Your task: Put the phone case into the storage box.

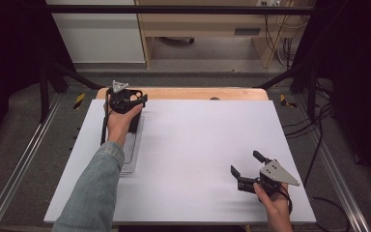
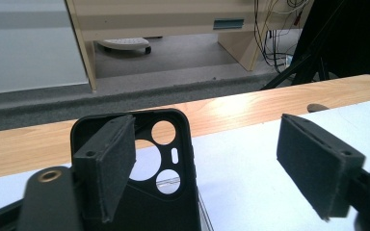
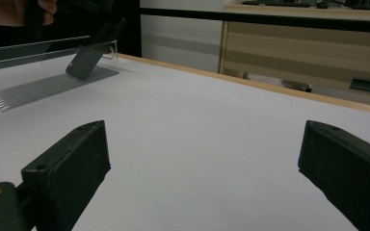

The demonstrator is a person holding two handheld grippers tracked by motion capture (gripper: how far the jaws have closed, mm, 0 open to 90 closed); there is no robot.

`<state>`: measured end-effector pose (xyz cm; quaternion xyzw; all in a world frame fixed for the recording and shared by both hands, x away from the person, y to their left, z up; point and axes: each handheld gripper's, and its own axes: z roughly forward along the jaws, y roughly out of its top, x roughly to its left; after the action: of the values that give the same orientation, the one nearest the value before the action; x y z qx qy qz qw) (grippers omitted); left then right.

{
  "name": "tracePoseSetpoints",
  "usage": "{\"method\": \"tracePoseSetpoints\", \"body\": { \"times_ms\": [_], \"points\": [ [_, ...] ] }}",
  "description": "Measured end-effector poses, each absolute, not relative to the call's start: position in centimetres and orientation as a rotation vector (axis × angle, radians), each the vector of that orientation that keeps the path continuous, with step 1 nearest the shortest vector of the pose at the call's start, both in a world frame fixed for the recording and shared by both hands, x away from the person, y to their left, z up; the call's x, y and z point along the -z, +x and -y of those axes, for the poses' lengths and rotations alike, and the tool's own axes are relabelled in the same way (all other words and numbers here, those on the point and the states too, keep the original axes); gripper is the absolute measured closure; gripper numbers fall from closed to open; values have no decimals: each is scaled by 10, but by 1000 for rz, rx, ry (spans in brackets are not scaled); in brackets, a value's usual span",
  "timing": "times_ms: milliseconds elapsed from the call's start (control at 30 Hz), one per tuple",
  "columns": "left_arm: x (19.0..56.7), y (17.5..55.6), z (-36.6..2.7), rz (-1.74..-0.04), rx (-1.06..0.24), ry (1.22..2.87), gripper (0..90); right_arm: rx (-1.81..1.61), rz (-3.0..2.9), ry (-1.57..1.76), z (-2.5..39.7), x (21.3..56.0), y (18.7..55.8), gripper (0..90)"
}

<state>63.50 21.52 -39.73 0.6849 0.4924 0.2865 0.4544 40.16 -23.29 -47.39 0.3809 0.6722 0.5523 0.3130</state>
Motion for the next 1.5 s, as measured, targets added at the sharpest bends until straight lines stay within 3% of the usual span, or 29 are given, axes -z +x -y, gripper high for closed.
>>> {"method": "tracePoseSetpoints", "body": {
  "times_ms": [233, 433, 1500],
  "points": [
    [395, 633, -215, -1224, -687, 1661, 103, -1455, -1776, 1004, 232, 474, 401, 44],
    [391, 627, -211, -1194, -664, 1671, 71, -1455, -1779, 1001, 232, 474, 402, 43],
    [363, 562, -199, -1104, -568, 1664, 53, -1429, -1809, 1016, 228, 474, 402, 34]
  ]
}}
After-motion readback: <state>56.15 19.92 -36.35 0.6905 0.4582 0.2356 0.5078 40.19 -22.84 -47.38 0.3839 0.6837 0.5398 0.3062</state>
